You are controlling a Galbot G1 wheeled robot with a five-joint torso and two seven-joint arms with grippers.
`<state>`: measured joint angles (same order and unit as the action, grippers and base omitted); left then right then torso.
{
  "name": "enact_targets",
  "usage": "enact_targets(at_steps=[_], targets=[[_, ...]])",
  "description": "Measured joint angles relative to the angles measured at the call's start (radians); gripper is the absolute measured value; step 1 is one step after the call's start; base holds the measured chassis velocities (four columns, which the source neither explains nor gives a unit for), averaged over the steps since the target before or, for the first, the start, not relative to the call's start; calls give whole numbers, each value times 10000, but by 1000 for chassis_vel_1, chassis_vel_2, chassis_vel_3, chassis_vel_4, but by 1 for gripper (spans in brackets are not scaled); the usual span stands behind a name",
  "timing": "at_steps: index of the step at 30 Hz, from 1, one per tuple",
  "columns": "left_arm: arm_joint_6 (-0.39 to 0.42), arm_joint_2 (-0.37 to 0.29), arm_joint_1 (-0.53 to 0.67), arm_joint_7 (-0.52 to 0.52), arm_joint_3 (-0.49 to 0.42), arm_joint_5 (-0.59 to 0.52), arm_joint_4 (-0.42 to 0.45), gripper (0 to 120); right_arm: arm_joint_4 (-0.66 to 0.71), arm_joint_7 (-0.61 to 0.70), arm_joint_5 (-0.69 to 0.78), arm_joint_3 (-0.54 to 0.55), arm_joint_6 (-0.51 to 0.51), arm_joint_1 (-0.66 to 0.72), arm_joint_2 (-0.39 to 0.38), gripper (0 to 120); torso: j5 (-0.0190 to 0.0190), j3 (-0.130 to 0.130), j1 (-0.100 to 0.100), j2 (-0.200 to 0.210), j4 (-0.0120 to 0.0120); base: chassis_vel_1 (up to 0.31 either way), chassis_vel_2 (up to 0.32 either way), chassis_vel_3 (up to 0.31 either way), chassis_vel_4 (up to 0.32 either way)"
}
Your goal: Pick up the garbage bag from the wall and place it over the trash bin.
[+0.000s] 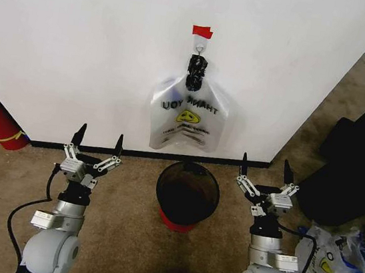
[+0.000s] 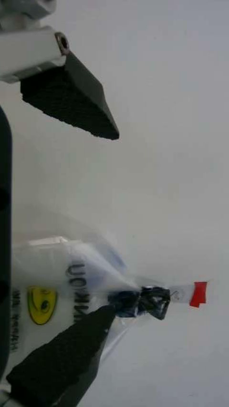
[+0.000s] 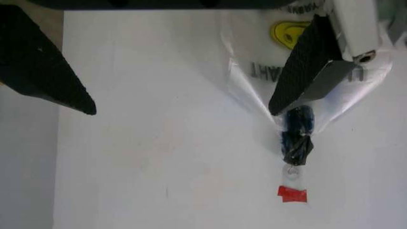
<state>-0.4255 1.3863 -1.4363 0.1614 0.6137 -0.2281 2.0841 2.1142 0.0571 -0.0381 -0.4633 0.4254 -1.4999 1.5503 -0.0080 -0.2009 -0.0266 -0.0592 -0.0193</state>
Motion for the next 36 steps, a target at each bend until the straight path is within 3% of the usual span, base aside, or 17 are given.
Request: enact_targets(at_steps=[18,26,36], targets=[[-65,175,-129,-13,-19,349,109,100,-340,-35,956,474,-86,451,-241,100,2,0,0,0,-1,0,0,0,0],[-138,335,-301,-20,22,648,183,100,-1175,43,1430,1119,-384,1756,-586,100,-1,0,0,0,-1,0,0,0,0],[-161,685,-76,-22,27,952,-214,100,-3930,64,2094,2506,371,4853,-137,100,-1,-2,-1,0,0,0,0,0,0]])
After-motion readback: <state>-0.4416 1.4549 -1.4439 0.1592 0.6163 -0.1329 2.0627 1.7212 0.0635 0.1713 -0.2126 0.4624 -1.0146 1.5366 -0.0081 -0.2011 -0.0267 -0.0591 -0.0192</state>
